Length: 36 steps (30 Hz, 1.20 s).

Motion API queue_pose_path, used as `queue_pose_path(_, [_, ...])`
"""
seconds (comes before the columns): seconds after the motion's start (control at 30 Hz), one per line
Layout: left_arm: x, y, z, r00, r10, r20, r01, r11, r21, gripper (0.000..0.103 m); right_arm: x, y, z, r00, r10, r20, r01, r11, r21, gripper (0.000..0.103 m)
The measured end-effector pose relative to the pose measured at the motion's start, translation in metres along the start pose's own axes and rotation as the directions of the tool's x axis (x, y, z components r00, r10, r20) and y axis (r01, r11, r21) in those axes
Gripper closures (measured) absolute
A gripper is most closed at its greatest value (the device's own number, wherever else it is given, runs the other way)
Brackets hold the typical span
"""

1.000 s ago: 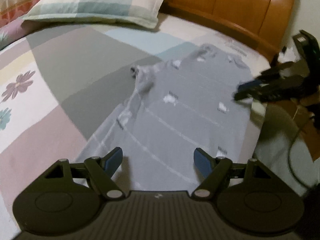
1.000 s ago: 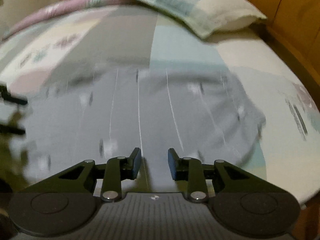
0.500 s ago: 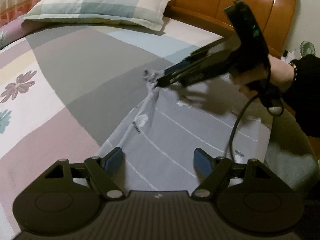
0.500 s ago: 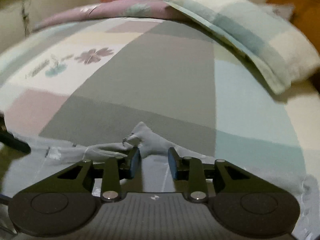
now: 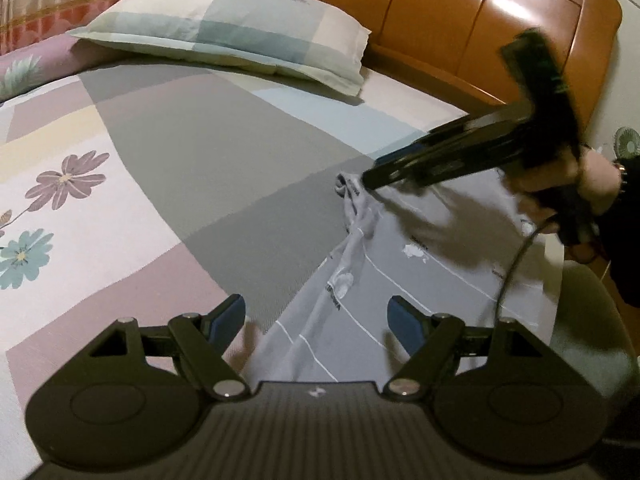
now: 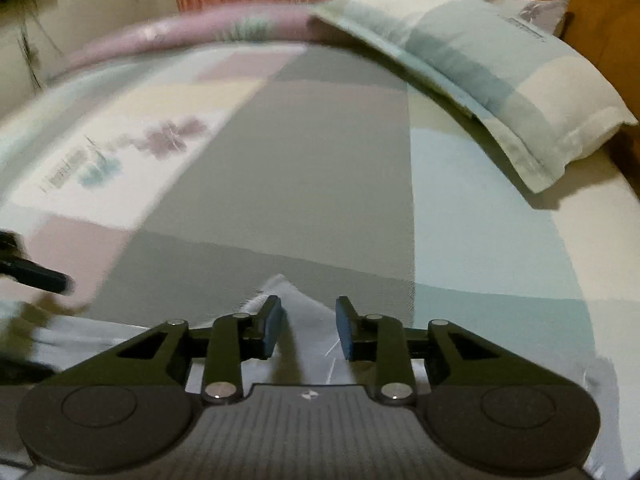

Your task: Fold clothes

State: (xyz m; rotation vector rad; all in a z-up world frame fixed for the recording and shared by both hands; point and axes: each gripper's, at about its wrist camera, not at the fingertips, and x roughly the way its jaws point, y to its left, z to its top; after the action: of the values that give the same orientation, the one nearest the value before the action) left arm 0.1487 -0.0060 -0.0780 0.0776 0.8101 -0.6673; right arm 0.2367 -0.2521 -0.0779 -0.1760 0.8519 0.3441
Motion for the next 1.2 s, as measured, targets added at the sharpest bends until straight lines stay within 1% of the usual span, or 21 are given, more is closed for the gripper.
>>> queue_pose_path(0.03, [-0.001,0.0,0.0,1.0,0.003,0.001,-0.003,1.0,-0.001,0.025,0.012,0.003,0.004,0.999,-0.032,-0.019,0.032,0.999,-0.015,0.069])
queue_pose_path(0.1, [-0.004,0.001,-0.001,1.0,0.015,-0.002,-0.015,1.0,0.001,0.025,0.024,-0.004,0.01,1.0,-0.021,-0.01,0.021,0.999,0.031,0.069])
queue_pose_path(0.17, [-0.01,0.002,-0.001,0.999,0.036,-0.003,-0.036,0.999,0.012,0.025,0.023,-0.009,0.015,1.0,-0.019,0.0,0.019,0.998,0.055,0.069])
queue_pose_path(0.2, [-0.014,0.002,-0.001,0.999,0.044,-0.003,-0.044,0.999,0.018,0.025,0.014,-0.01,0.016,1.0,-0.019,0.011,0.018,0.998,0.058,0.069])
queue_pose_path(0.27, [-0.023,0.003,-0.002,0.998,0.059,-0.002,-0.059,0.998,0.028,0.025,-0.003,-0.012,0.016,0.999,-0.019,0.034,0.017,0.998,0.064,0.065])
queue_pose_path(0.3, [-0.026,0.003,-0.004,0.998,0.066,-0.005,-0.066,0.997,0.034,0.025,-0.015,-0.013,0.013,0.999,-0.015,0.045,0.011,0.998,0.068,0.056])
queue_pose_path(0.33, [-0.03,0.002,-0.005,0.997,0.071,-0.01,-0.071,0.997,0.043,0.025,-0.028,-0.012,0.008,0.999,-0.008,0.052,0.004,0.997,0.071,0.043])
queue_pose_path(0.4, [-0.036,-0.005,-0.01,0.997,0.075,-0.028,-0.073,0.995,0.072,0.025,-0.048,-0.006,-0.005,0.999,0.014,0.043,-0.017,0.998,0.068,0.028])
queue_pose_path(0.5, [-0.042,-0.021,-0.02,0.996,0.064,-0.055,-0.058,0.991,0.118,0.025,-0.07,0.006,-0.03,0.999,0.049,0.015,-0.05,0.997,0.065,0.023])
queue_pose_path(0.63, [-0.041,-0.037,-0.036,0.995,0.037,-0.088,-0.025,0.991,0.132,0.025,-0.073,0.018,-0.071,0.995,0.09,-0.044,-0.086,0.991,0.098,0.022])
queue_pose_path(0.7, [-0.039,-0.039,-0.041,0.993,0.063,-0.102,-0.049,0.99,0.133,0.026,-0.072,0.022,-0.083,0.995,0.094,-0.042,-0.088,0.99,0.112,0.023])
queue_pose_path(0.77, [-0.042,-0.038,-0.044,0.99,0.1,-0.099,-0.084,0.985,0.153,0.028,-0.071,0.026,-0.094,0.994,0.097,-0.041,-0.091,0.988,0.126,0.022])
queue_pose_path(0.8, [-0.043,-0.036,-0.044,0.99,0.107,-0.094,-0.092,0.983,0.159,0.03,-0.071,0.028,-0.1,0.994,0.099,-0.04,-0.093,0.987,0.132,0.021])
queue_pose_path(0.83, [-0.046,-0.031,-0.042,0.991,0.101,-0.09,-0.087,0.985,0.152,0.036,-0.072,0.029,-0.101,0.994,0.101,-0.038,-0.095,0.986,0.136,0.02])
queue_pose_path(0.87, [-0.047,-0.025,-0.04,0.992,0.089,-0.089,-0.077,0.988,0.133,0.039,-0.072,0.028,-0.101,0.994,0.105,-0.035,-0.099,0.985,0.142,0.02])
queue_pose_path(0.93, [-0.046,-0.011,-0.034,0.993,0.066,-0.097,-0.057,0.994,0.094,0.06,-0.072,0.026,-0.101,0.993,0.113,-0.03,-0.107,0.982,0.154,0.02])
queue_pose_path(0.97, [-0.045,-0.004,-0.032,0.993,0.056,-0.101,-0.048,0.996,0.08,0.065,-0.072,0.024,-0.102,0.993,0.117,-0.026,-0.111,0.981,0.16,0.02])
queue_pose_path(1.07, [-0.035,0.01,-0.026,0.992,0.032,-0.126,-0.024,0.997,0.067,0.071,-0.072,0.021,-0.103,0.992,0.129,-0.013,-0.125,0.976,0.177,0.019])
queue_pose_path(1.2, [-0.021,0.021,-0.024,0.984,0.025,-0.178,-0.01,0.996,0.084,0.076,-0.072,0.018,-0.105,0.989,0.146,0.004,-0.144,0.971,0.189,0.019])
